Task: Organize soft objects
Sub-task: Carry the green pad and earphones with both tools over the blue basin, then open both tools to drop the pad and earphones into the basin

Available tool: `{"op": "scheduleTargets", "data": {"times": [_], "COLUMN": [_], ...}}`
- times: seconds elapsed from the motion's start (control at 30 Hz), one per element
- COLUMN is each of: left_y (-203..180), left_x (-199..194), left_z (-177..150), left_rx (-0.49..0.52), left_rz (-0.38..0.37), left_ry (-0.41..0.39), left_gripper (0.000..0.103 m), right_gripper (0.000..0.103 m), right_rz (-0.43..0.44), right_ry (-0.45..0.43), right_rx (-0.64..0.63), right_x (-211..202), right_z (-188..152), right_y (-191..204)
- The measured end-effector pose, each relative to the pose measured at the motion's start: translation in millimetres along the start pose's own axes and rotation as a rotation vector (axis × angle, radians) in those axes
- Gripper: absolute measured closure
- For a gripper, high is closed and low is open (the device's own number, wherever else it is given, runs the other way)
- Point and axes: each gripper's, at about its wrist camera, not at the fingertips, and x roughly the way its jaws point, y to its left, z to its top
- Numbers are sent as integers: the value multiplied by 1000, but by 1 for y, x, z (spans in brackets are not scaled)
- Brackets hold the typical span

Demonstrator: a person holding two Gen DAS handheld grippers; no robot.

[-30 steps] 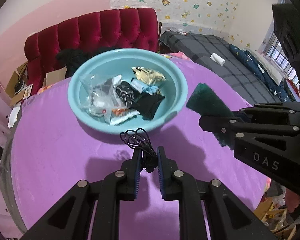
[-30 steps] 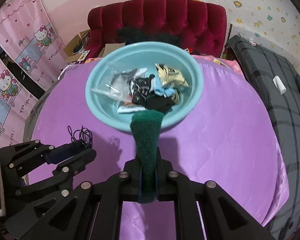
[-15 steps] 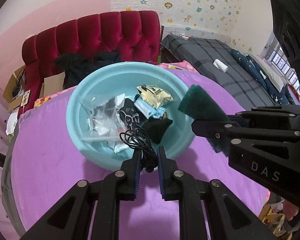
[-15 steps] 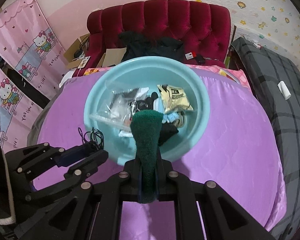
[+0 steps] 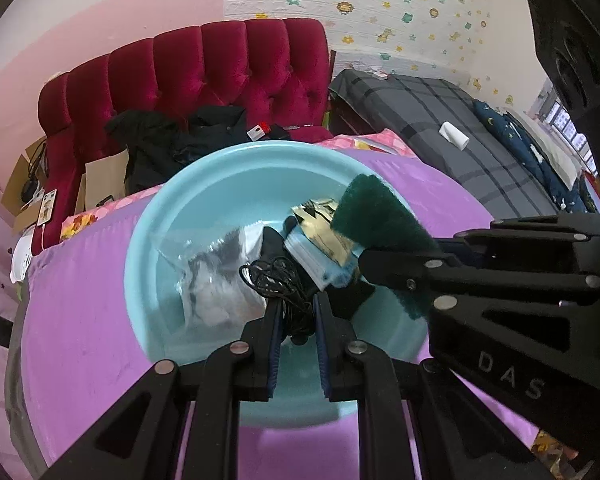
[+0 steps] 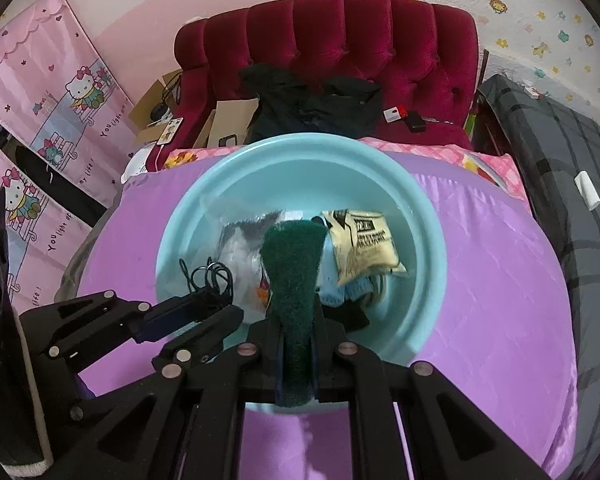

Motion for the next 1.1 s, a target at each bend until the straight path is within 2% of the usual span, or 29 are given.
{"op": "scheduleTargets", "data": {"times": [0.4,0.73,0.9,0.93,0.97,1.0,1.03,1.1], "left_y": [15,16,16,16,16,16,17,18], "left_x": [43,52,52,50,49,47,46,44], "left_z": [20,24,25,25,25,26,26,26], "left_rx": [3,16,16,18,20,17,12,-1], "left_rz": [22,53,72,83,91,100,108,109], "left_ry": [25,24,20,13,8,1,0,-3], "left_gripper": [86,86,85,81,78,65,38,15], "right_gripper": [94,92,86,77,64,59,52,46], "right_rz": [16,32,40,42,43,42,38,24], "right_ry": [9,3,3,1,-1,-5,-13,-26], "right_rx": [20,35,41,43,44,45,46,48], "right_x": [40,58,61,60,60,58,56,53], "right_z": [30,41,43,44,45,45,45,45], "right_y": [-14,-20,-21,-21,-21,-21,-21,-21]}}
